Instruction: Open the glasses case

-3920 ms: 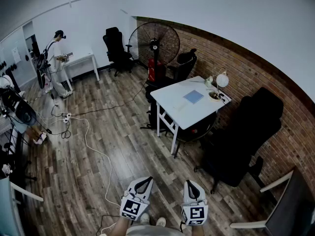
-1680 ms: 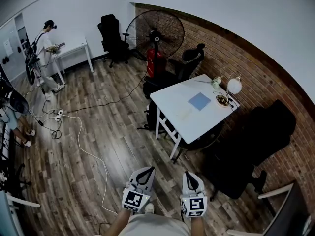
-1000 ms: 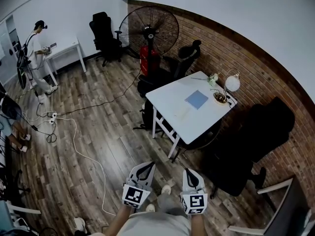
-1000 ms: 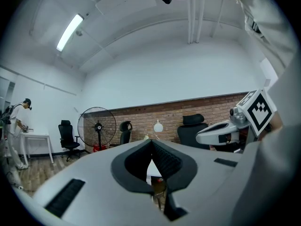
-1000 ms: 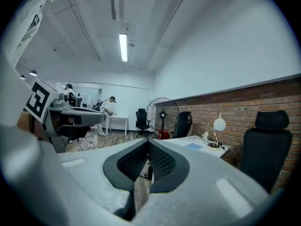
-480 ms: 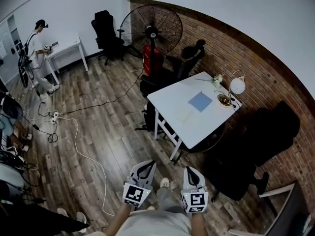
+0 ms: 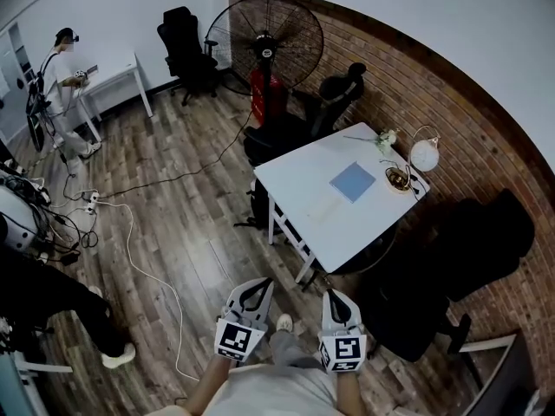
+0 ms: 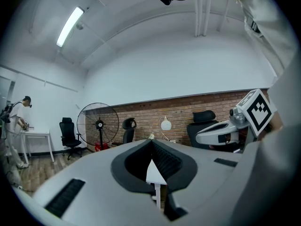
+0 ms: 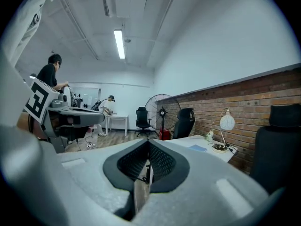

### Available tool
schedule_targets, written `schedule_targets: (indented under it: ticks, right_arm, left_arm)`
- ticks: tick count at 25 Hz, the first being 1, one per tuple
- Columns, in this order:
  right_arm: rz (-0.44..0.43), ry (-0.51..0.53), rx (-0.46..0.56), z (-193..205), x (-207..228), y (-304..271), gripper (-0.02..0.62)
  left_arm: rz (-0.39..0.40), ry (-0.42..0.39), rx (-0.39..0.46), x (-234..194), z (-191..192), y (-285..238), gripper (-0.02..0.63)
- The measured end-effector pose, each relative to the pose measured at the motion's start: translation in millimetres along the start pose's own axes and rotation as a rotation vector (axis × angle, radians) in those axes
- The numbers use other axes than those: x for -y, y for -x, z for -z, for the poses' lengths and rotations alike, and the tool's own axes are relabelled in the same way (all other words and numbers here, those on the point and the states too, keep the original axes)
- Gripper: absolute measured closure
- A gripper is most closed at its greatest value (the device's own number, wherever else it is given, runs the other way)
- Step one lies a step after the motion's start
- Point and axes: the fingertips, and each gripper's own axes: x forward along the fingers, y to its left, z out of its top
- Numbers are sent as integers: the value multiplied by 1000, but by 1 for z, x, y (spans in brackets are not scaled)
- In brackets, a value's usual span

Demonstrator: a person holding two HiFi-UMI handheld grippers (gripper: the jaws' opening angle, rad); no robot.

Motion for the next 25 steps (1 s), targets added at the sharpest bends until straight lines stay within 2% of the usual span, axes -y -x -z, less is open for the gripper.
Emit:
schedule_targets:
  ticks: [7,25]
  right_arm:
    - [-20,-20,2,-9,46,-43,589]
    - [-85,-35,-4,-24,130,-147,589]
  left_arm:
    - [-15,-11,-18,-8,-8,-56,603]
    - [-83,-25,-54,-49,-18,-173,603]
